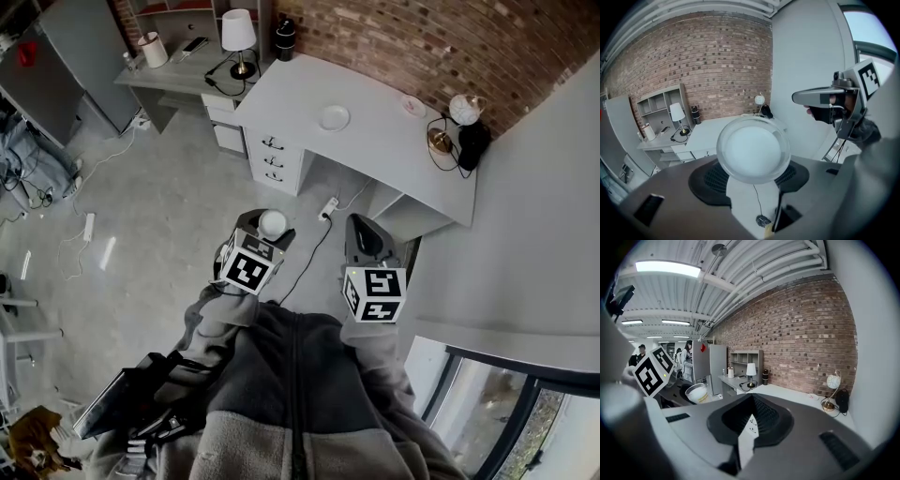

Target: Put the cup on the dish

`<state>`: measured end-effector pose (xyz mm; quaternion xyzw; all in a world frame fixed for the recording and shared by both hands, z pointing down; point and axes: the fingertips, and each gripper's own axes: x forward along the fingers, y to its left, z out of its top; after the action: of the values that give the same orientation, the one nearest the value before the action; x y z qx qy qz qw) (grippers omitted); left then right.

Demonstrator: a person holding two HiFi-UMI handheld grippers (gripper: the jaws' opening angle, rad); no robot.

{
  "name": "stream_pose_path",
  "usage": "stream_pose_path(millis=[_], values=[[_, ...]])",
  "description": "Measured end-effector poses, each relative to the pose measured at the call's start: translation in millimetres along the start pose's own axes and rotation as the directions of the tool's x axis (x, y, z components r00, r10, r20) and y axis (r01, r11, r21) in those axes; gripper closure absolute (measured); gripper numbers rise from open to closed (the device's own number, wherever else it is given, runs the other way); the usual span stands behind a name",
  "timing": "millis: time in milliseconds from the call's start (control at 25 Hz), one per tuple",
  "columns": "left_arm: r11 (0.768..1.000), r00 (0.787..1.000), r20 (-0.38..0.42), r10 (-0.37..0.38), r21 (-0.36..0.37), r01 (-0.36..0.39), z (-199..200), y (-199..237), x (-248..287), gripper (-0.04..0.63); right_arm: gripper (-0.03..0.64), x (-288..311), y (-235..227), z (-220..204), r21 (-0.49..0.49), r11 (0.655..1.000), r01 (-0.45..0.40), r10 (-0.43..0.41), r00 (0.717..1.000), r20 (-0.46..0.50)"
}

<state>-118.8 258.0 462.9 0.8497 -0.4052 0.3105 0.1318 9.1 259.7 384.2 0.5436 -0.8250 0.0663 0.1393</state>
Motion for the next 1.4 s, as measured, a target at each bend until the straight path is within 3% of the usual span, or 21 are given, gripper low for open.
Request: stream_pose_path(millis=[600,920,1400], values=[[0.999,0.998,-0.033,-0.048,0.001,0.048,-24.6,30.3,10.8,0.337,0.615,24.4,21.8,-16.4,-0.010,0.999,0.043,-0.044,0.997,-0.060],[0.998,0.997,-0.050,-0.064,-0.007,0.064,-34.9,42.2,24.9,0.337,0.615,32.6,7.5,-30.9,0.002,0.995,0.097,-0.097,0.990,-0.100],[0.997,0.998,-0.047,-0.045,-0.058,0.042,-22.2,69.1,52.5,0.337,0.615,72.4,-19.5,-26.8,0.008,0.996,0.087,-0.086,0.989,-0.119]])
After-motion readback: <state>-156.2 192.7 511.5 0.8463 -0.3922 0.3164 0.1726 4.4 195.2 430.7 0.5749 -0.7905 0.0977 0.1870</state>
